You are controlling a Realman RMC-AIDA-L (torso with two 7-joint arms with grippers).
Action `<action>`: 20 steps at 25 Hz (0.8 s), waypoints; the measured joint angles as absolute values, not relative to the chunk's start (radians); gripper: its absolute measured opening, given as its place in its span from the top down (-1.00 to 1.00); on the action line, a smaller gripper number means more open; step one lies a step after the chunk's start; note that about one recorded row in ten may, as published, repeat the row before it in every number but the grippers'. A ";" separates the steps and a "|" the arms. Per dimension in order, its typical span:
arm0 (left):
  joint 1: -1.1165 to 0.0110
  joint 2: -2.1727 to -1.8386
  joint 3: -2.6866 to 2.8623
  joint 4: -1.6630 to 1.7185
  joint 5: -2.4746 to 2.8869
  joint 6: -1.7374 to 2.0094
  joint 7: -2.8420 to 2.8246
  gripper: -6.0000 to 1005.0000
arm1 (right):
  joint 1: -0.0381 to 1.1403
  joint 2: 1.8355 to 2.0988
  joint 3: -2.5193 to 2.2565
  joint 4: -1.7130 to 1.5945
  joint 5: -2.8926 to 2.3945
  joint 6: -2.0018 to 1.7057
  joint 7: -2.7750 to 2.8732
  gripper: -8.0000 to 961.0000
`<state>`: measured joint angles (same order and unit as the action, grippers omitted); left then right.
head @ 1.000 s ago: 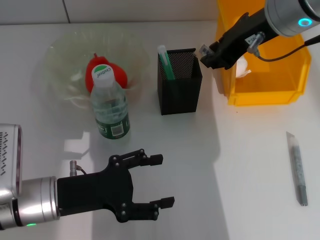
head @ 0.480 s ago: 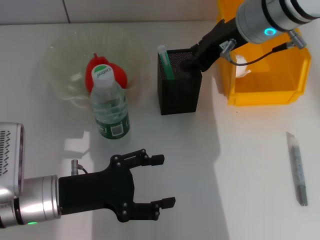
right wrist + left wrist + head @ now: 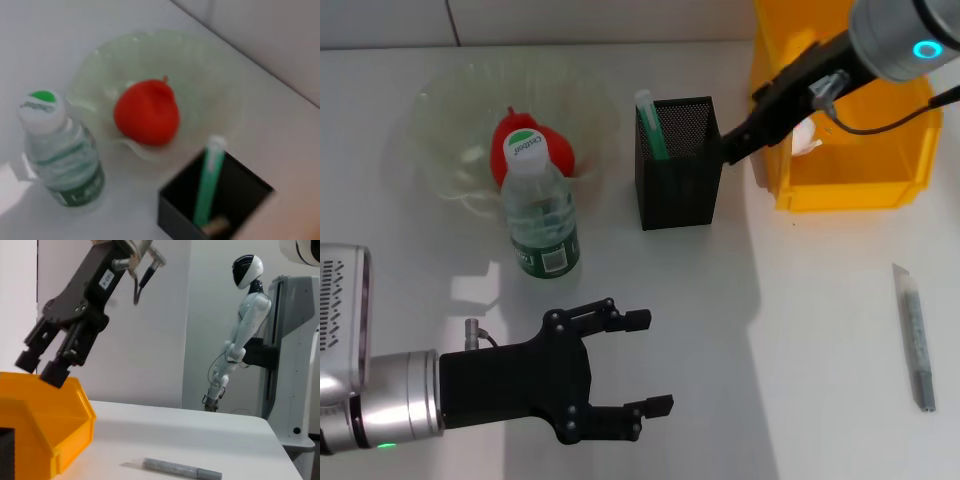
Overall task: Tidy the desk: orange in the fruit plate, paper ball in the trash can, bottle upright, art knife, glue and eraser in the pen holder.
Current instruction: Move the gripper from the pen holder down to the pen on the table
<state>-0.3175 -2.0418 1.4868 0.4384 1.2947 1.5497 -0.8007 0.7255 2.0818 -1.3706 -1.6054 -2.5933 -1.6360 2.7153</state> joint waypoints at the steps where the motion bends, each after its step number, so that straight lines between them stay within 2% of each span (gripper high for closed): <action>1: -0.318 -2.042 1.487 0.438 1.295 1.550 -0.801 -0.68 | 0.725 2.082 -1.371 -1.605 -2.593 -1.636 2.715 -0.45; 2: -0.318 -2.042 1.487 0.438 1.295 1.550 -0.801 -0.68 | 0.707 2.082 -1.363 -1.656 -2.622 -1.676 2.749 -0.54; 5: -0.318 -2.044 1.488 0.438 1.295 1.550 -0.801 -0.68 | 0.605 2.087 -1.351 -1.797 -2.684 -1.775 2.855 -0.60; 6: -0.318 -2.044 1.488 0.438 1.295 1.550 -0.801 -0.68 | 0.605 2.087 -1.351 -1.797 -2.684 -1.775 2.855 -0.62; 10: -0.322 -2.045 1.490 0.432 1.296 1.546 -0.801 -0.68 | 0.468 2.089 -1.349 -1.838 -2.689 -1.788 2.925 -0.70; 20: -0.334 -2.045 1.486 0.437 1.319 1.545 -0.801 -0.68 | 0.333 2.094 -1.315 -1.742 -2.691 -1.746 2.954 -0.70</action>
